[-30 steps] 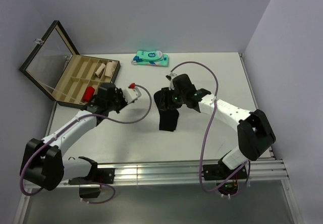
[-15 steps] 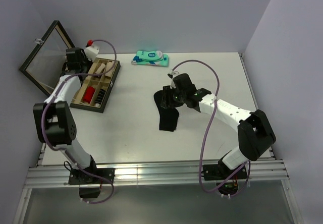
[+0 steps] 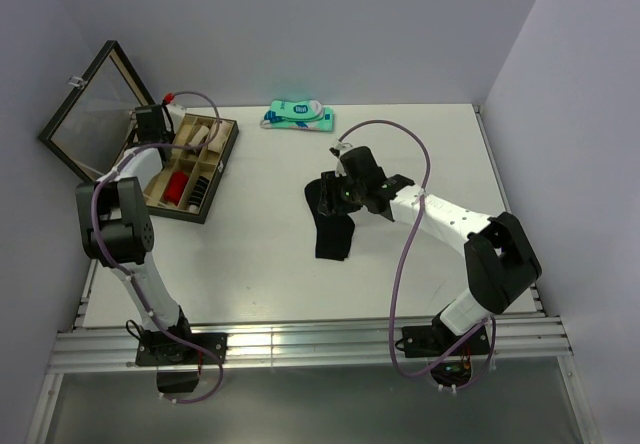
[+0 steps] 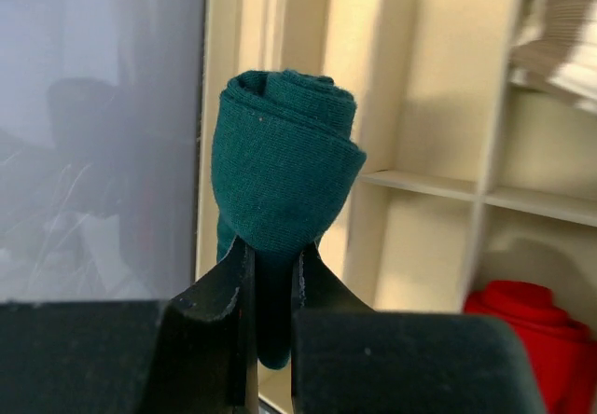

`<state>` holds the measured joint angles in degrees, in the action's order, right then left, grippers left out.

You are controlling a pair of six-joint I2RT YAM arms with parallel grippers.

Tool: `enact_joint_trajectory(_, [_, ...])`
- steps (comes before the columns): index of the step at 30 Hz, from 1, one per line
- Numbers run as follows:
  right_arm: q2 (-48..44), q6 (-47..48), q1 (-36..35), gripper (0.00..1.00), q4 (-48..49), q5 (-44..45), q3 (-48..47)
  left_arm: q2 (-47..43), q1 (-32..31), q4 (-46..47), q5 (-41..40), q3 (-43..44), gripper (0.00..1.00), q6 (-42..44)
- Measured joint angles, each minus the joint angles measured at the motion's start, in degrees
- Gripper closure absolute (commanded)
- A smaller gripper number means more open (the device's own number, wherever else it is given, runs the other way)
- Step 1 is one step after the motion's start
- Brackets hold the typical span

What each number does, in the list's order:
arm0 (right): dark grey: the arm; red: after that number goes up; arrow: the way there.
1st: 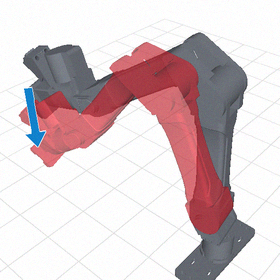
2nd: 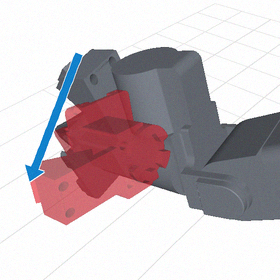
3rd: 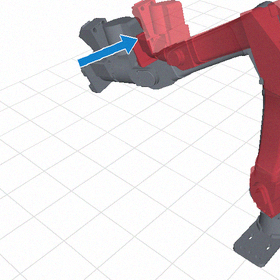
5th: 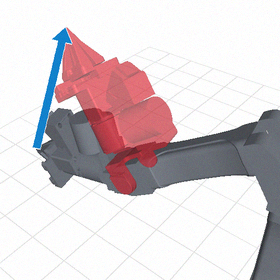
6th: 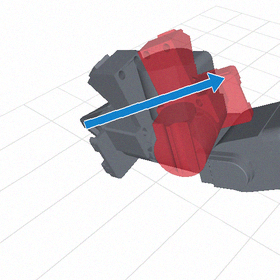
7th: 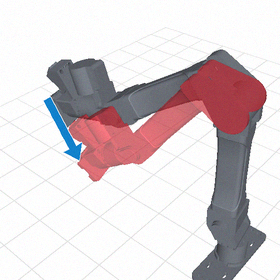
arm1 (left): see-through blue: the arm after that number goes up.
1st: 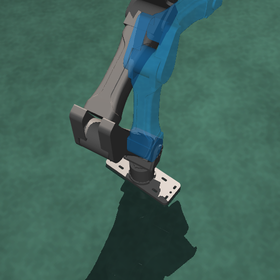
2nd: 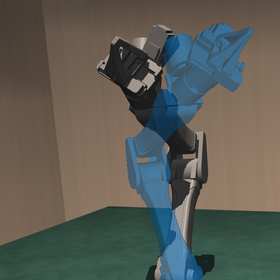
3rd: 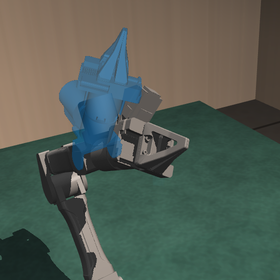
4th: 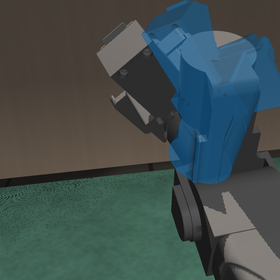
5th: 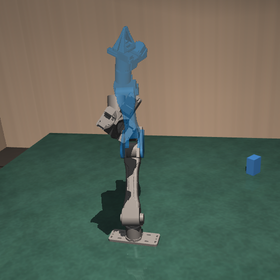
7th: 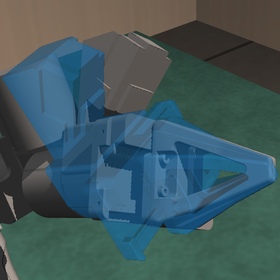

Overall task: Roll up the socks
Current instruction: Place the sock in the storage box.

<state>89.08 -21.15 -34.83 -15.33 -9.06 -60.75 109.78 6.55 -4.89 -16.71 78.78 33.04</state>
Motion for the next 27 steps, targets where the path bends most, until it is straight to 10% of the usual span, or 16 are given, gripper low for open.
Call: enact_joint_trajectory(27, [0.44, 1.27, 0.0, 0.48, 0.13, -0.9, 0.0, -1.4, 0.42, 0.02, 0.57, -7.34, 1.0, -7.78])
